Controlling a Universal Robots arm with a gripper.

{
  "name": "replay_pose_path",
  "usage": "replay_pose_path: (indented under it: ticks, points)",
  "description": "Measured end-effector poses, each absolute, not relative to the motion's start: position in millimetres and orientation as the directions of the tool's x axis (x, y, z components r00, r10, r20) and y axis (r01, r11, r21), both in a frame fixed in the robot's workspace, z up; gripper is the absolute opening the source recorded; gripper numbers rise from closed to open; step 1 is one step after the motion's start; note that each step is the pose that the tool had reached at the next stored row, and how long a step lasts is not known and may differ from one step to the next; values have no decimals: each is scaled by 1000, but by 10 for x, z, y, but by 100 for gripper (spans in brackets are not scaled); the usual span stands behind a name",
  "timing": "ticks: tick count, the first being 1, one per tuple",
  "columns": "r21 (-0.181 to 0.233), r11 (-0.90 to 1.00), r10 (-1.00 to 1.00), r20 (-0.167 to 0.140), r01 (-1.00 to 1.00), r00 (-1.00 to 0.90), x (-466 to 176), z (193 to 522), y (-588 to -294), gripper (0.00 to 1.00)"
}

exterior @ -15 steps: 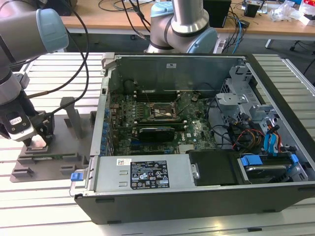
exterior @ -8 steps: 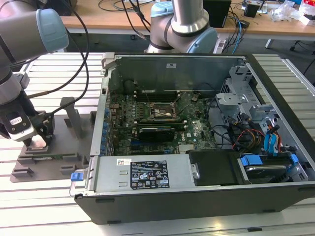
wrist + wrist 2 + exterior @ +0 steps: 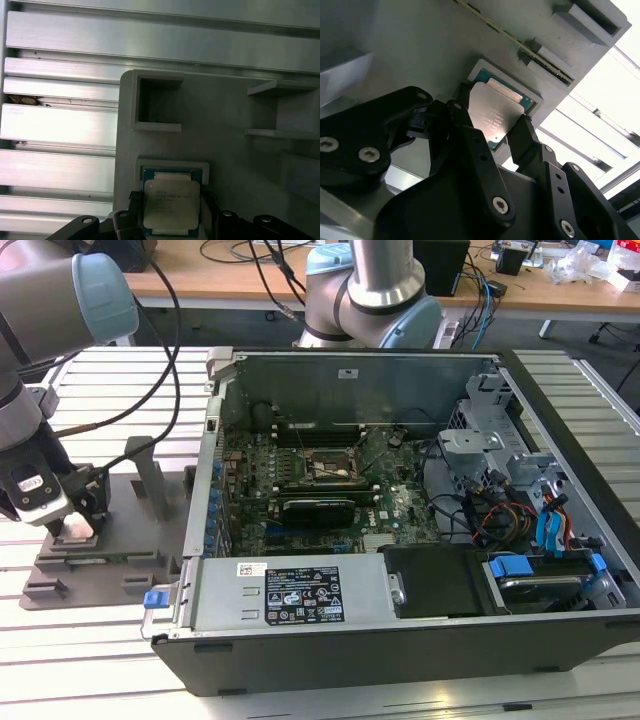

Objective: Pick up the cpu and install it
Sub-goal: 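Pick up the cpu and move it towards the insertion slot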

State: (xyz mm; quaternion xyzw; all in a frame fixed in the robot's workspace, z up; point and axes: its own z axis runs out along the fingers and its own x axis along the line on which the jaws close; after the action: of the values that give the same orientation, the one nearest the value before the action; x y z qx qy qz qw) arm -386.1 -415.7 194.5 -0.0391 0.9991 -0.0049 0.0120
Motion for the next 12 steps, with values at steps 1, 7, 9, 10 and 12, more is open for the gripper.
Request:
replay_pose_path:
  ticks: [1, 7, 9, 10, 12]
  points:
    - [-11, 997, -78, -23, -78, -997, -3861, 1957, -4157, 55]
    - [-11, 997, -78, -23, -78, -997, -3862, 2028, -4157, 55]
    - [-11, 997, -78, -23, -78, -997, -3862, 2046, -4157, 55]
    - [-11, 997, -78, -23, -78, -997, -3862, 2053, -4157, 55]
    - [-11, 997, -78, -23, -78, -997, -3862, 2067, -4157, 55]
